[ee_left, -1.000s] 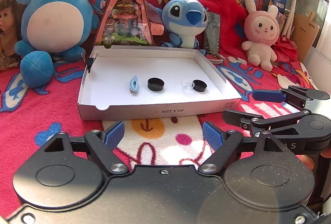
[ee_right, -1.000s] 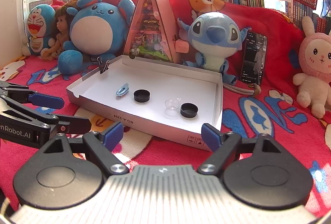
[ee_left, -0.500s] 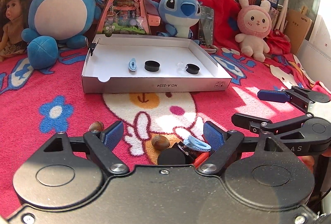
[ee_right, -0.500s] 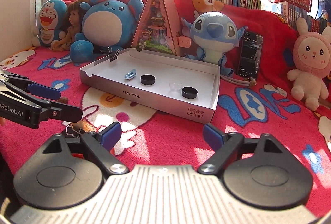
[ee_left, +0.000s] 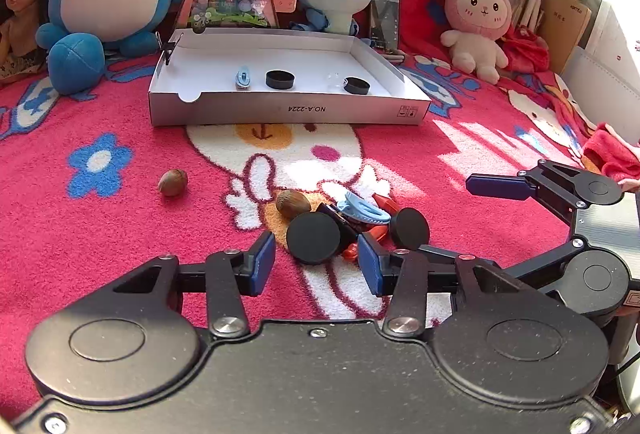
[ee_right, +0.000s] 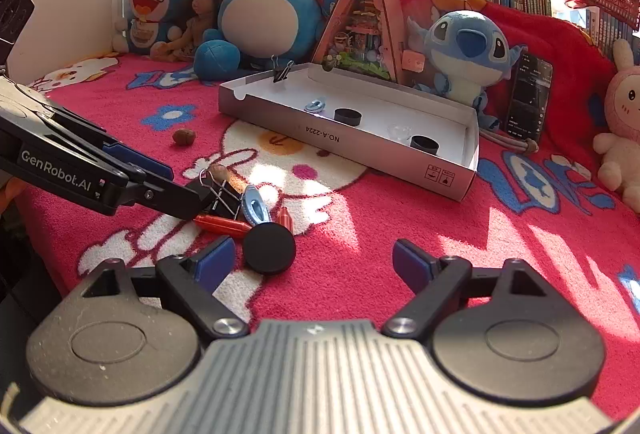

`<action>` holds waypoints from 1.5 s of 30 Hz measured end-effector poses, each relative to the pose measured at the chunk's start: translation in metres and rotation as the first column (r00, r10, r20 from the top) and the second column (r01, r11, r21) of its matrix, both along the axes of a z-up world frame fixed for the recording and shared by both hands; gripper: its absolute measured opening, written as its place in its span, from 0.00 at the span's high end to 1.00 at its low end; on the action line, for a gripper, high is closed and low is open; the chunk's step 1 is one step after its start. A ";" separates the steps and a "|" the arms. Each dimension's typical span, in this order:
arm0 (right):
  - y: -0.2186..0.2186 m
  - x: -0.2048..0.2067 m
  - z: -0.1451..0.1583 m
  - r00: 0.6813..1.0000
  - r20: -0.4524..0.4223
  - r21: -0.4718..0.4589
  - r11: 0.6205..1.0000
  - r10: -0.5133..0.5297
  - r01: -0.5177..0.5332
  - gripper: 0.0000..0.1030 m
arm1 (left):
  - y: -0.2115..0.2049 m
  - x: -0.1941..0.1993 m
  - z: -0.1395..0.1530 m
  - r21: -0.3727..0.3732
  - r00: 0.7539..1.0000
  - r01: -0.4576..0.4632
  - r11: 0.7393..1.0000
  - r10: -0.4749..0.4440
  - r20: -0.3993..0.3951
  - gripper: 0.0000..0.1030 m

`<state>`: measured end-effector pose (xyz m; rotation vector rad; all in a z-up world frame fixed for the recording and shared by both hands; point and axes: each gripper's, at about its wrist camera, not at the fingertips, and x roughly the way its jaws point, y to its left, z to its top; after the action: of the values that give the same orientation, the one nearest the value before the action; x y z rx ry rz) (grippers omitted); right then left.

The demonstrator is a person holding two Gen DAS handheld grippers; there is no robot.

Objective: Organize rigid objects
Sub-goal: 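Withdraw the left tool from the tray back toward the pile, then close the left tool on a black round lid and lift it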

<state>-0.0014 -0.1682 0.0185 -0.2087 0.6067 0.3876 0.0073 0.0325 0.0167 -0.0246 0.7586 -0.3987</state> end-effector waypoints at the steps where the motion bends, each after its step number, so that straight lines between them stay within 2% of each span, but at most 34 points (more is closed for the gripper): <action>1: 0.002 -0.001 -0.001 1.000 0.001 -0.003 1.000 -0.001 0.001 0.12 | -0.001 0.000 -0.001 0.010 1.000 -0.003 1.000 0.003 0.005 0.60; 10: 0.010 0.001 -0.007 1.000 -0.013 0.026 1.000 -0.016 0.016 0.27 | -0.009 0.001 -0.007 0.048 0.999 -0.011 0.999 0.008 0.052 0.68; 13: 0.011 0.002 -0.008 0.999 -0.030 0.050 0.999 -0.016 0.017 0.38 | -0.011 0.003 -0.010 0.046 0.998 -0.020 0.999 0.018 0.055 0.71; 15: 0.013 0.000 -0.009 0.999 -0.029 0.062 0.998 -0.019 0.021 0.55 | -0.013 0.002 -0.010 0.051 0.997 -0.032 0.998 0.029 0.066 0.71; 17: 0.014 -0.001 -0.009 0.999 -0.023 0.068 0.997 -0.026 0.028 0.64 | -0.013 0.001 -0.009 0.051 0.997 -0.038 0.998 0.034 0.074 0.71; 34: 0.002 0.007 0.000 0.990 -0.019 0.100 0.985 -0.140 0.142 0.64 | -0.006 0.000 0.004 0.058 0.990 -0.091 0.994 0.084 0.115 0.71; 45: -0.005 0.020 0.009 0.979 -0.029 0.119 0.972 -0.202 0.204 0.64 | 0.002 0.015 0.018 0.029 0.984 -0.128 0.991 0.124 0.130 0.71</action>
<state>0.0186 -0.1736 0.0273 -0.0259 0.6120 0.2275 0.0221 0.0349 0.0344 -0.0118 0.6336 -0.2628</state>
